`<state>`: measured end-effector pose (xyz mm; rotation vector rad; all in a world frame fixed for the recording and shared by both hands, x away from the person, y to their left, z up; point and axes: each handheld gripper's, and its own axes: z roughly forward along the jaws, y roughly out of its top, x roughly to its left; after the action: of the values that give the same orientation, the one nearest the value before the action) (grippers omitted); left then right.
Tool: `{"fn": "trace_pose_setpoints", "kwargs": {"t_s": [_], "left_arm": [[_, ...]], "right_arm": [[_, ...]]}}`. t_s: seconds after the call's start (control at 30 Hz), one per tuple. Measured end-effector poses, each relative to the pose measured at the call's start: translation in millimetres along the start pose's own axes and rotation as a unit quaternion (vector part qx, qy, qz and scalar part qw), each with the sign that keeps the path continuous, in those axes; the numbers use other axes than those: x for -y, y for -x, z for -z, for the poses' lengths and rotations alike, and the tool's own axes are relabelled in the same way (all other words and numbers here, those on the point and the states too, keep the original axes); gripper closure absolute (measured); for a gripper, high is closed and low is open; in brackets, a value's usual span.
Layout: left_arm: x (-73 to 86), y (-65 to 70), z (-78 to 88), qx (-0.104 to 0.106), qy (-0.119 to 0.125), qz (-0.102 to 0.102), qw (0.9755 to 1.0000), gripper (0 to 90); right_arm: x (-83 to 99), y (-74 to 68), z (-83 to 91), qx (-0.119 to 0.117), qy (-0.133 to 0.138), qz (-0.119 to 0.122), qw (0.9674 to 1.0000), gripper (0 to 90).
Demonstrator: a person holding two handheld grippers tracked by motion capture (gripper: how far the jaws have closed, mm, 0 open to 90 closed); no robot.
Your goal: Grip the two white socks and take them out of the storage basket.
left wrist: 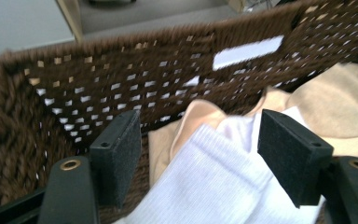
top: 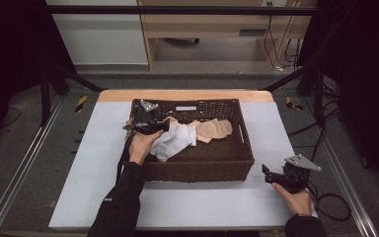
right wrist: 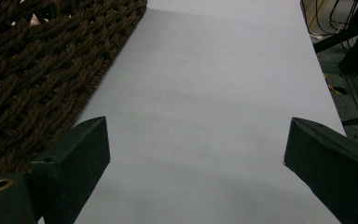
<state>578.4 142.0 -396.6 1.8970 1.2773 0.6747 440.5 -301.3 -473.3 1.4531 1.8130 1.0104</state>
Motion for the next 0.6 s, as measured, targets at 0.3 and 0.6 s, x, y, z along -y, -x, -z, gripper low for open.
{"fn": "trace_pose_setpoints", "kwargs": {"t_s": [0.3,0.6], "left_arm": [[14.2,-8.2,-13.0,0.019,-0.046,0.006,0.9988,31.2],[21.8,-9.0,-22.2,0.013,-0.095,-0.001,0.9953,28.2]], "right_arm": [[0.1,0.0,-0.8,0.0,0.0,0.003,1.0,6.9],[0.4,-1.0,-1.6,-0.003,-0.004,0.001,1.0,6.9]]}}
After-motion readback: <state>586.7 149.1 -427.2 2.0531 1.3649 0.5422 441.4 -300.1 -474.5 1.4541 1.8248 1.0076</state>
